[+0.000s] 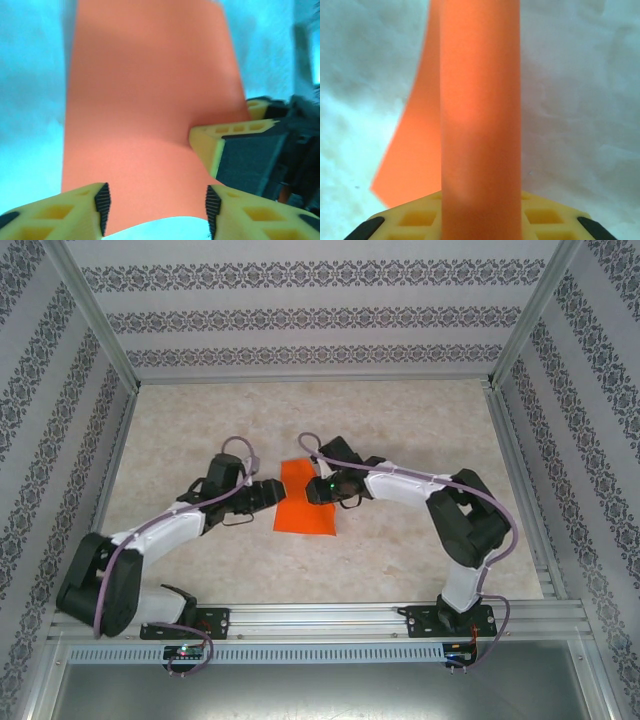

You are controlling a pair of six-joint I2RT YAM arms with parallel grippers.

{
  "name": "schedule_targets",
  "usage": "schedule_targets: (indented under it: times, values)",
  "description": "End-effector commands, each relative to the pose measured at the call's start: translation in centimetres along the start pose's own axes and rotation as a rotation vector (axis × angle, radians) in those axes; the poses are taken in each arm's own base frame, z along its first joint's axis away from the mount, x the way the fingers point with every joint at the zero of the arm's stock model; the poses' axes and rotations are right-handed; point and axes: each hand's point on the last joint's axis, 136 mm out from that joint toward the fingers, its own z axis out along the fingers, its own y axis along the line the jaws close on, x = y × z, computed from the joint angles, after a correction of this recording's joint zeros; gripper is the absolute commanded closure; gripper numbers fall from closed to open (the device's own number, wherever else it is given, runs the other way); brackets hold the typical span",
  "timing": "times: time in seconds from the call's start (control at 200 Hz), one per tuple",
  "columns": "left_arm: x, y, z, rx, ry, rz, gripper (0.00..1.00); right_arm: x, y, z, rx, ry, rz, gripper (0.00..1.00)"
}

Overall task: Fold a paper plane with a square sheet of paper (fold left side to right side)
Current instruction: Pick up the square sheet of paper from the center of the table.

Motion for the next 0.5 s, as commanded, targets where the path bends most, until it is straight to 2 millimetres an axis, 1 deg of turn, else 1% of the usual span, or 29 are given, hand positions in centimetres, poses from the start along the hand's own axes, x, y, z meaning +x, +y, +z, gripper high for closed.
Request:
schedule_targets:
  times: [0.0, 0.06, 0.16, 0.205, 0.245, 0.33, 0.41, 0.495]
  values:
    - [-2.1, -1.6, -3.0, 0.073, -0.085, 0.083, 0.35, -1.7, 1.8, -3.1, -0.163, -0.07, -0.036, 0.73]
    - [-3.1, -2.9, -4.6, 0.124, -0.136, 0.127, 0.3, -2.2, 2.2, -4.8, -0.22, -0.089, -0.059, 0.73]
    - [-4.2, -5.7, -7.0, 0.211, -0.211, 0.223, 0.17, -2.9, 3.6, -8.8, -0.318, -0.142, -0.142, 0.72]
    - [-4.4, -7.2, -8.0, 0.255, -0.23, 0.272, 0.14, -3.2, 3.9, -10.6, -0.34, -0.171, -0.178, 0.72]
    - [-4.4, -8.5, -8.8, 0.299, -0.239, 0.318, 0.12, -3.4, 4.1, -12.1, -0.359, -0.194, -0.209, 0.72]
    - [-4.4, -11.2, -10.5, 0.389, -0.252, 0.402, 0.11, -3.8, 5.4, -16.1, -0.416, -0.26, -0.274, 0.72]
    - [-4.4, -13.4, -12.2, 0.459, -0.273, 0.481, 0.1, -3.9, 7.1, -19.5, -0.46, -0.317, -0.337, 0.71]
    - [-4.4, -15.2, -13.5, 0.521, -0.289, 0.55, 0.09, -3.6, 9.0, -22.8, -0.51, -0.361, -0.397, 0.71]
